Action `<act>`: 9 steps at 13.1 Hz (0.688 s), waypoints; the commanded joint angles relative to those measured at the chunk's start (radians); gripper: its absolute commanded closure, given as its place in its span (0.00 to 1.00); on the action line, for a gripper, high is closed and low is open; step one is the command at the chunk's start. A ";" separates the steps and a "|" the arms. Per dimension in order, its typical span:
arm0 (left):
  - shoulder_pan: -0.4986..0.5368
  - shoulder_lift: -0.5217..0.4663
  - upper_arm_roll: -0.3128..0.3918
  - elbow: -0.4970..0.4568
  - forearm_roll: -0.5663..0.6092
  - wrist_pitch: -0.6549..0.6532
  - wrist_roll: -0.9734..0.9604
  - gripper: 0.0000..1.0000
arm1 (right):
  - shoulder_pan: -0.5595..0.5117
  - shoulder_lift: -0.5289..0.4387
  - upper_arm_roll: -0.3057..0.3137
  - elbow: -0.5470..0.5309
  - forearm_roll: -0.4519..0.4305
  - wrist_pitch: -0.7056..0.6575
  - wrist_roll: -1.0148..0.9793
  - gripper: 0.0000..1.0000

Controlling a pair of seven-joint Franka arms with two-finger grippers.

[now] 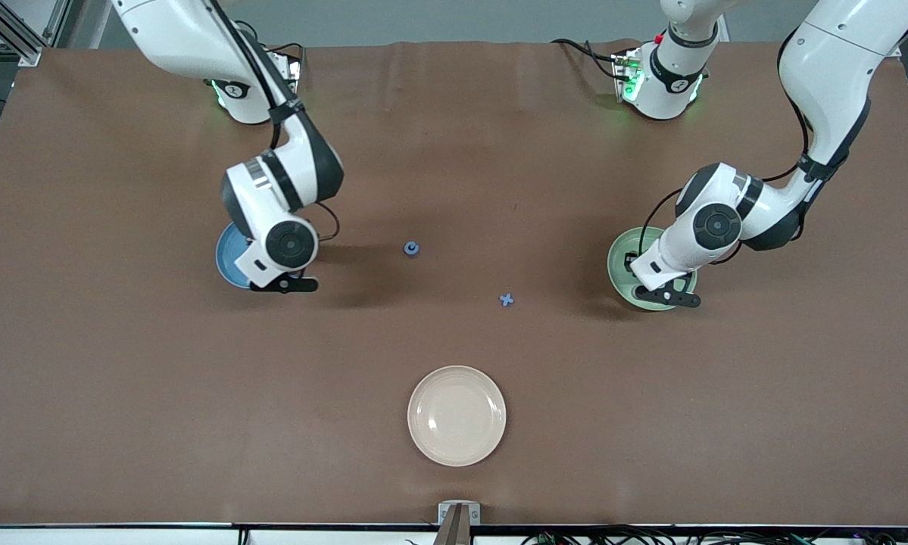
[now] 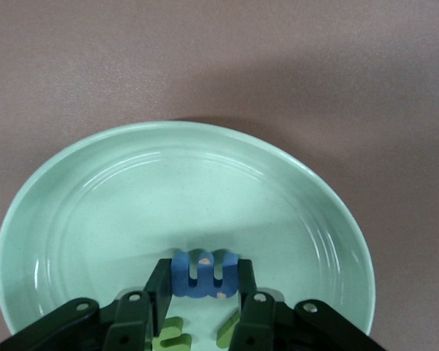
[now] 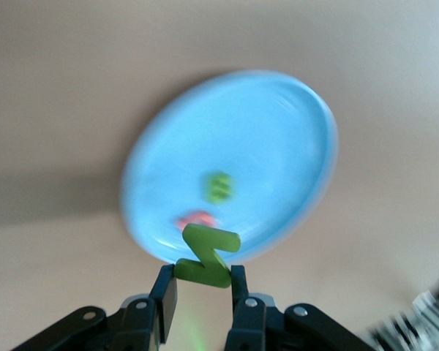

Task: Sort uppercase to blue plate, lowercase to green plate
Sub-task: 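Release both letters on the plates and reach toward blue x and blue C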

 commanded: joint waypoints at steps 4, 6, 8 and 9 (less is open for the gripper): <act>0.013 0.002 -0.010 -0.009 0.044 0.025 -0.015 0.68 | -0.061 -0.043 0.019 -0.074 0.070 0.034 0.202 0.00; 0.012 -0.006 -0.010 -0.009 0.044 0.025 -0.018 0.10 | -0.021 -0.051 0.021 -0.062 0.106 0.125 0.337 0.00; 0.010 -0.024 -0.011 0.000 0.044 0.018 -0.024 0.01 | 0.002 -0.054 0.024 -0.052 0.208 0.212 0.445 0.00; 0.006 -0.030 -0.016 0.008 0.044 0.013 -0.056 0.01 | 0.023 -0.054 0.024 -0.052 0.253 0.252 0.492 0.00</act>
